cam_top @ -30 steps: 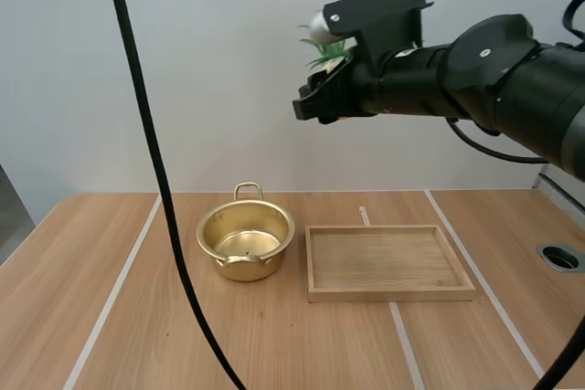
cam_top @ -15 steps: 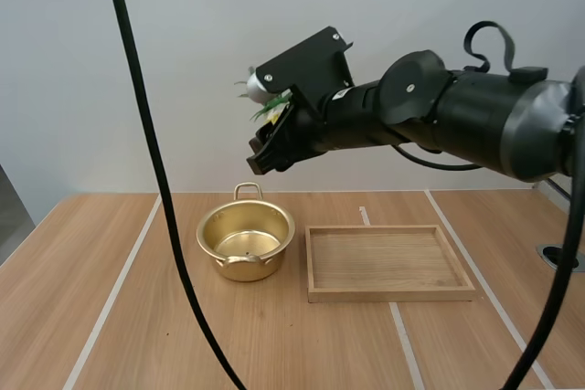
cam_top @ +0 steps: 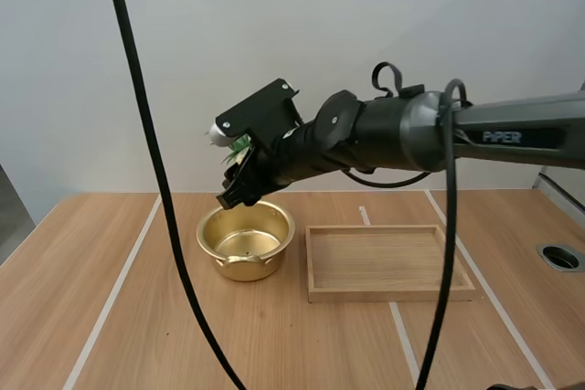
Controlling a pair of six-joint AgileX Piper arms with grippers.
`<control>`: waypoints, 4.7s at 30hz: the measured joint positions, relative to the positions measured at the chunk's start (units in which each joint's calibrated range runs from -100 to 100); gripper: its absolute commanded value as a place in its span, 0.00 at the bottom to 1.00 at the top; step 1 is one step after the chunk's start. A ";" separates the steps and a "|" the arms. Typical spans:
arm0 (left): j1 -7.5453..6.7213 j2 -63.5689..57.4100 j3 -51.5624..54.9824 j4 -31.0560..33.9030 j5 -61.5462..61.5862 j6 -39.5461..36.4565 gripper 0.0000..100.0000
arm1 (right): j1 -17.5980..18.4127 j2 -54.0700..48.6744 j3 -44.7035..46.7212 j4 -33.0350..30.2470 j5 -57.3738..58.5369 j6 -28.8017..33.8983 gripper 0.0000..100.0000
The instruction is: Open the pot, put the pineapple inside, and close it
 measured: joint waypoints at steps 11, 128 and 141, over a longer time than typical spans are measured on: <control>0.00 0.00 0.00 0.00 0.00 0.00 0.00 | 0.00 11.80 0.00 0.11 -9.80 -0.38 0.00; 0.00 0.00 0.00 0.00 0.00 0.00 0.00 | -7.87 3.61 -17.26 5.49 9.60 1.35 1.00; 0.00 0.00 0.00 0.00 0.00 0.00 0.00 | -16.89 -17.07 -17.26 5.16 9.69 5.19 0.85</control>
